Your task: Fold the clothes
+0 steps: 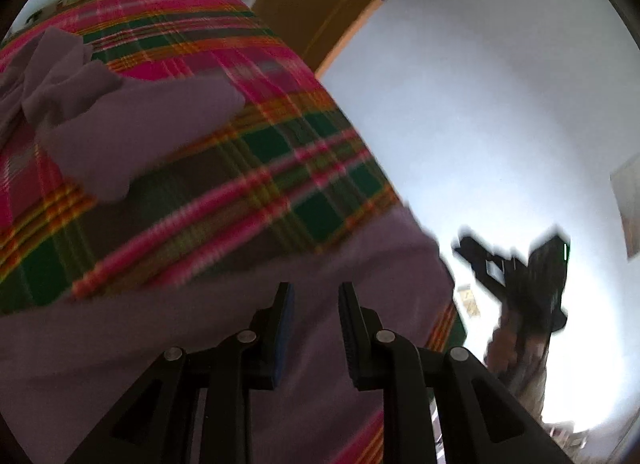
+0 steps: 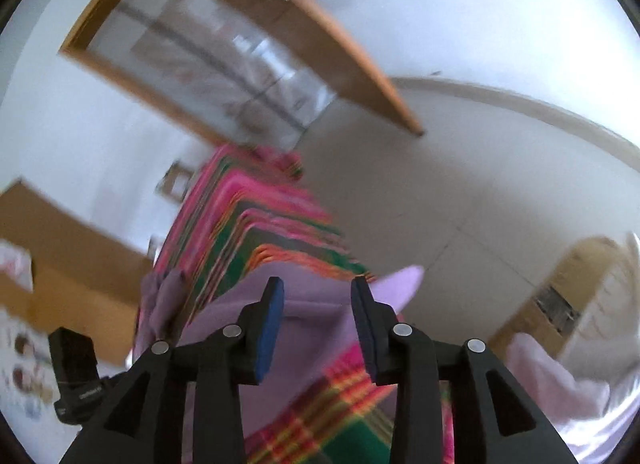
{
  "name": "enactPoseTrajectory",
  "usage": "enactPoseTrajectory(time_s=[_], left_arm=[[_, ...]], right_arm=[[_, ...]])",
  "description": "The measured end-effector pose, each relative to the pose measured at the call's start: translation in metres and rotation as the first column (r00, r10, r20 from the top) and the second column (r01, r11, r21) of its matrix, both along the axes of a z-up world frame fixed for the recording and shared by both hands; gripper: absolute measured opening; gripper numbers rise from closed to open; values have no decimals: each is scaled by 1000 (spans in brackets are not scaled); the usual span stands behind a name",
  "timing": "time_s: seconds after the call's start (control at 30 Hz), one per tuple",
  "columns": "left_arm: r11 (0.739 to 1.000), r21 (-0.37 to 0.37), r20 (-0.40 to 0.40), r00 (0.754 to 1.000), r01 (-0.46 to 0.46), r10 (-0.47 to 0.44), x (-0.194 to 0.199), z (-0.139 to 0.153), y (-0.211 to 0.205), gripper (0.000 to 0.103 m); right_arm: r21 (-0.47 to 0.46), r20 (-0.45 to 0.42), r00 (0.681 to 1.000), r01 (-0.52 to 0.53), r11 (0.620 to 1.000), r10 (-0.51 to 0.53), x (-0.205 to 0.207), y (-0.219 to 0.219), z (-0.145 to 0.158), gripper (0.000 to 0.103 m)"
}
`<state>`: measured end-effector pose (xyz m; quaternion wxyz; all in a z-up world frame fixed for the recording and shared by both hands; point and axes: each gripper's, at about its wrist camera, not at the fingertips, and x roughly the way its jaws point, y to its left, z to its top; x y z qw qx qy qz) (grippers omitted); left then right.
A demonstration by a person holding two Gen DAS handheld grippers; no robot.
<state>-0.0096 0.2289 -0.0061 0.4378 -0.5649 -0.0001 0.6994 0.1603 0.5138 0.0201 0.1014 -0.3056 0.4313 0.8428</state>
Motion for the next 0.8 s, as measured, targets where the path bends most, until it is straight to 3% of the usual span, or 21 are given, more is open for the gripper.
enactPoseTrajectory(time_s=[0.17,0.3,0.57,0.7,0.8], left_arm=[[1000,-13,9,1000,-25,25,11,-9,-24,23],[998,-35,18,998,-60,61,20,3,-49,23],[994,-5,73,991,-111,111,13,10,-68,24],[993,4,84,989,-118,118,10,6,-67,24],[992,3,79,989,-126,125,9,7,-68,24]], right_arm=[[86,64,990,-129,988,123,-43,-12,-3,41],[52,57,979,-198,979,195,-61,-13,-11,41],[-10,70,972,-223,975,223,-80,-13,-24,40],[44,76,974,-216,976,212,-81,-20,-18,20],[143,94,976,-207,968,195,-82,-29,-8,7]])
